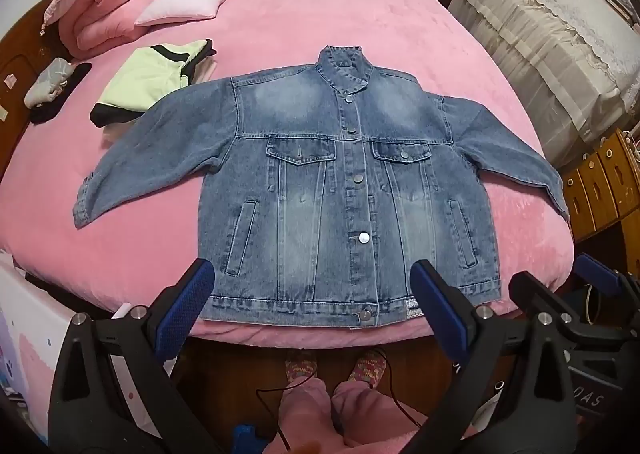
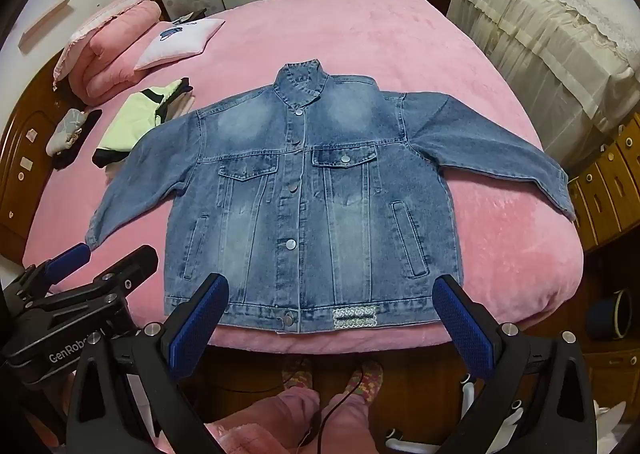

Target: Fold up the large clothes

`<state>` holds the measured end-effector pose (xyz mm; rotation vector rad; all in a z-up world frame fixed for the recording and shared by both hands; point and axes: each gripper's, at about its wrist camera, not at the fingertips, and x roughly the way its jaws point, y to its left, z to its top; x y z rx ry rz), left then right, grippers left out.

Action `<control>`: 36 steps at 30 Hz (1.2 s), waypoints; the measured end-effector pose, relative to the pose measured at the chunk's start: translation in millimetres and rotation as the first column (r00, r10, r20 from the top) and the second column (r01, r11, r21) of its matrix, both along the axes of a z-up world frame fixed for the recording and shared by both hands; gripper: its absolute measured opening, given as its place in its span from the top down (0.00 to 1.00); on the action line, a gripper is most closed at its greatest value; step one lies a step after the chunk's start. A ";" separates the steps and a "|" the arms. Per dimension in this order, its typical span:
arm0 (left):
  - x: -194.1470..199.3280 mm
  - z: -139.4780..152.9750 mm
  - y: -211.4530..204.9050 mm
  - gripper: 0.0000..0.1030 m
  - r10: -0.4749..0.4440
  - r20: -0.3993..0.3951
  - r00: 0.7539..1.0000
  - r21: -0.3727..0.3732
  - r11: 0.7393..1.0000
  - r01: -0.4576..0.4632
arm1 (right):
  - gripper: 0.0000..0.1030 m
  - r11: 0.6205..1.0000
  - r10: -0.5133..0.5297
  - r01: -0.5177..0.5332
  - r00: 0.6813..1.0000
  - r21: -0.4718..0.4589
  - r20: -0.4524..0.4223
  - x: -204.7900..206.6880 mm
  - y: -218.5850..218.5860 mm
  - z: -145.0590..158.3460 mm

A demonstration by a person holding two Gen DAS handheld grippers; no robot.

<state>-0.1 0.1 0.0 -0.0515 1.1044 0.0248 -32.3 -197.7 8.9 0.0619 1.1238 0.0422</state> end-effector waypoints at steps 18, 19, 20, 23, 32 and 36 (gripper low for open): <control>2.8 -0.3 1.1 0.05 0.000 -0.002 1.000 0.002 1.000 0.000 | 0.00 1.000 0.001 -0.001 1.000 0.002 -0.007 5.5 0.9 -2.6; 2.9 -0.3 1.2 0.05 0.000 -0.002 1.000 0.001 1.000 0.000 | 0.00 1.000 0.001 -0.001 1.000 0.001 -0.008 5.6 1.0 -2.8; 3.2 -0.3 1.3 0.05 0.000 -0.002 1.000 0.002 1.000 0.000 | 0.00 1.000 0.000 0.000 1.000 0.001 -0.008 5.4 0.8 -2.4; 3.4 -0.5 1.5 0.05 0.000 -0.001 1.000 0.001 1.000 0.000 | 0.00 1.000 -0.001 0.001 1.000 -0.001 -0.007 4.7 0.3 -1.0; 3.8 0.1 1.2 0.05 0.002 -0.002 1.000 0.001 1.000 -0.002 | 0.00 1.000 -0.002 0.002 1.000 -0.004 -0.007 4.8 -0.5 -0.7; 3.7 -1.0 4.0 0.05 0.003 -0.003 1.000 -0.005 1.000 -0.003 | 0.00 1.000 -0.001 0.001 1.000 -0.004 -0.006 4.3 -0.8 -0.1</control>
